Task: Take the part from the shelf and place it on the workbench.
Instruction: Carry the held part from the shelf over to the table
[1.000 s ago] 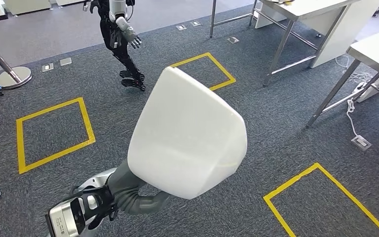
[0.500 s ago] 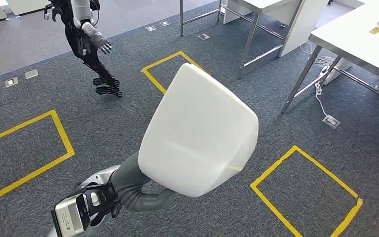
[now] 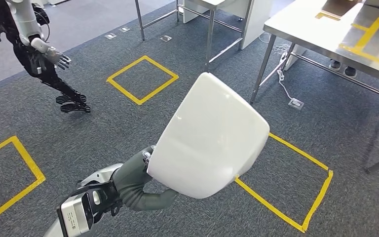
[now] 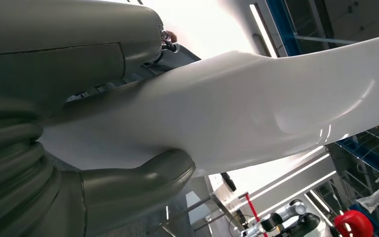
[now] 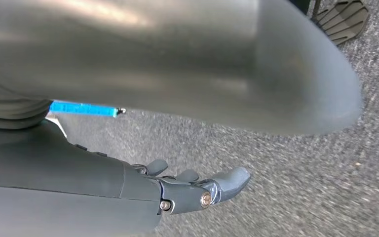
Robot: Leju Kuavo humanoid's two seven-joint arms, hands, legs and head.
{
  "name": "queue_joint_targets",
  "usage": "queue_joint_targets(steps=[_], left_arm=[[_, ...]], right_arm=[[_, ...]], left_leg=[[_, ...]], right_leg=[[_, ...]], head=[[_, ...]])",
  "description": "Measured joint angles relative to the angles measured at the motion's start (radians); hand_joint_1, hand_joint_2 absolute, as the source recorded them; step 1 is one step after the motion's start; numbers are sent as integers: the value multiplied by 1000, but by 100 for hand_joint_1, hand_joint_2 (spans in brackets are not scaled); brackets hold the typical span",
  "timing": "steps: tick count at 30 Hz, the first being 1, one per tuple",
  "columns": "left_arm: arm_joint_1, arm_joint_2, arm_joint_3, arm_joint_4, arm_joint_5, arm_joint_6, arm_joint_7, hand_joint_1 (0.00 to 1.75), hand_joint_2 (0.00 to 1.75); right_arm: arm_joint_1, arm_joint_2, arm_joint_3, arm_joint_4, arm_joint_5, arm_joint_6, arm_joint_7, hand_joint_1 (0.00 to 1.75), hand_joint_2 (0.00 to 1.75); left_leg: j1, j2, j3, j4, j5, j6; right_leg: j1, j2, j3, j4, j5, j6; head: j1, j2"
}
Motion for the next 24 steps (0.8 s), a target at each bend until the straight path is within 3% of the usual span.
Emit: queue_joint_targets(steps=[2,4,6,8,9,10,11,13,14,15,17,18,20,22,24], left_arm=[[-4,-1,0,3,-1,-1,-2,175,175],[-10,-6,-1,4,-2,-2,-2,175,175],[-11,-9,-1,4,-4,-2,0,175,175],[-10,-9,-1,4,-4,-1,2,175,175],[-10,-9,-1,4,-5,-1,4,175,175],[-9,-9,-1,4,-5,-1,6,175,175],[-8,-9,-1,2,-6,0,7,175,175],[-7,-9,-1,-2,-9,0,8,175,175],[-6,-9,-1,-5,-11,0,8,175,175],[-6,-9,-1,-7,-12,0,8,175,175],[-5,-10,-1,-11,-15,0,9,175,175],[-5,-11,-1,-14,-17,0,10,175,175],[-5,-14,-1,-23,-21,0,17,175,175],[-3,-16,0,-29,-23,0,28,175,175],[2,-16,1,-31,-24,0,37,175,175]], right_arm=[[5,0,-1,0,1,0,-5,0,0],[7,1,-3,0,2,0,-9,0,0],[2,2,-4,0,4,1,-12,0,0],[-1,2,-4,0,6,2,-14,0,0],[0,3,-4,0,7,2,-15,0,0],[1,3,-4,0,7,2,-15,0,0],[3,2,-4,0,8,2,-15,0,0],[2,2,-4,0,8,2,-16,0,0],[0,2,-4,0,8,2,-17,0,0],[-1,2,-5,0,8,2,-17,0,0],[0,1,-5,0,8,2,-16,0,0],[2,1,-5,0,8,2,-14,0,0],[2,1,-6,0,9,2,-10,0,0],[-4,1,-6,0,11,2,-9,0,0],[-7,2,-6,0,14,2,-9,0,0]], left_leg=[[-4,18,1,-3,3,15],[-4,39,2,-8,8,29],[-5,66,2,-10,8,39],[-9,94,1,-10,6,44],[-10,107,1,-10,5,44],[-11,119,2,-10,4,45],[-12,131,3,-10,3,44],[-15,152,7,-10,-1,39],[-16,161,10,-10,-2,35],[-17,169,12,-10,-4,29],[-17,186,18,-14,-5,18],[-16,183,20,-13,-8,11],[-14,137,5,30,-38,1],[-11,84,-53,150,-100,-6],[-10,73,-110,262,-136,-9]], right_leg=[[-4,13,-5,-3,4,15],[-3,-26,-20,24,-12,24],[0,-87,-70,126,-66,29],[0,-105,-130,247,-114,32],[0,-107,-143,273,-118,32],[0,-110,-135,259,-103,31],[1,-117,-107,208,-75,28],[8,-154,-29,69,-21,18],[12,-171,-5,24,-8,11],[16,-181,5,1,-4,4],[20,-167,2,-5,-3,-8],[17,-157,4,-10,0,-12],[9,-137,9,-19,7,-22],[5,-115,9,-21,10,-27],[5,-88,7,-18,10,-28]], head=[[0,0],[5,0],[12,0],[14,0],[14,0],[14,0],[15,0],[15,0],[15,0],[15,0],[15,0],[14,0],[12,0],[7,0],[4,0]])
